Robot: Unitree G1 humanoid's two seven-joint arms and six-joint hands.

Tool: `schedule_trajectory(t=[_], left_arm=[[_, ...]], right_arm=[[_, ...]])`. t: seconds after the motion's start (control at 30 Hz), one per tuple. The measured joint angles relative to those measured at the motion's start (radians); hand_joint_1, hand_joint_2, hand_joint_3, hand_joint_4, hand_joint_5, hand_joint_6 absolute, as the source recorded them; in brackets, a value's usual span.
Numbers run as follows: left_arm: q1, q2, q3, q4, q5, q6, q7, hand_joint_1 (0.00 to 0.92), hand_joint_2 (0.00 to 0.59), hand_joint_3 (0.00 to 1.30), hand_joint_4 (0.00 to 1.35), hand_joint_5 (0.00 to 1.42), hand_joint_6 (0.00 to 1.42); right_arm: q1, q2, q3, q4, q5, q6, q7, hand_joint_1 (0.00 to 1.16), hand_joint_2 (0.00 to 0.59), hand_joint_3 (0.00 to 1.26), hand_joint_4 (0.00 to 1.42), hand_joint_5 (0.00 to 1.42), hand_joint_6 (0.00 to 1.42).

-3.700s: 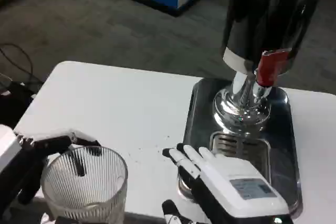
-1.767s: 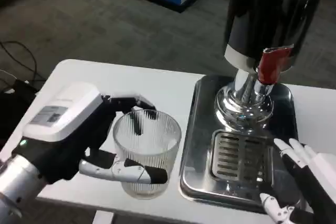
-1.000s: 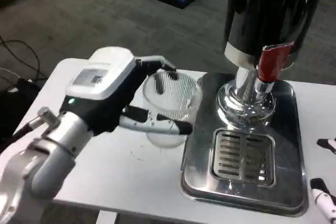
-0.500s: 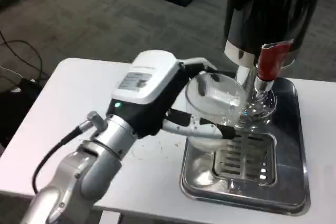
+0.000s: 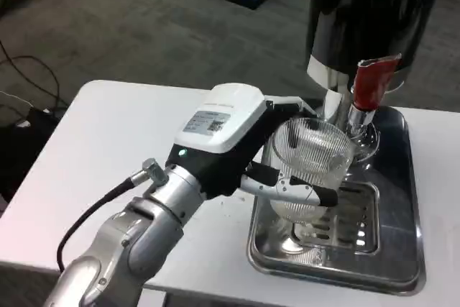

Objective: Grasp the cup under the faucet to collect the drink, then remove the cup.

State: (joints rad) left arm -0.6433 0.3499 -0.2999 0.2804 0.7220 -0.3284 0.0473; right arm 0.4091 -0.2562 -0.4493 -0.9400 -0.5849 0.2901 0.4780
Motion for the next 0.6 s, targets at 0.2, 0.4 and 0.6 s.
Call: schedule_trajectory(t=[0.2,0.4,0.6], left_arm=[[-0.021,0.005,-0.020,0.032,0.001,-0.003,0.000,0.474,0.046,1.02,1.15,1.28,1.42],[-0.037,0.006,-0.035,0.081,0.005,-0.012,0.001,0.474,0.046,1.02,1.15,1.28,1.42],[-0.052,-0.004,-0.047,0.115,0.028,-0.012,0.006,0.473,0.046,1.02,1.14,1.28,1.42]], right_arm=[[0.006,-0.013,0.000,0.001,0.005,0.003,-0.006,0.39,0.525,0.12,0.01,0.01,0.00],[0.016,-0.032,-0.018,0.002,0.041,0.017,-0.007,0.39,0.527,0.12,0.01,0.01,0.00],[0.046,-0.042,-0.039,0.002,0.077,0.030,-0.007,0.40,0.533,0.12,0.01,0.01,0.00]])
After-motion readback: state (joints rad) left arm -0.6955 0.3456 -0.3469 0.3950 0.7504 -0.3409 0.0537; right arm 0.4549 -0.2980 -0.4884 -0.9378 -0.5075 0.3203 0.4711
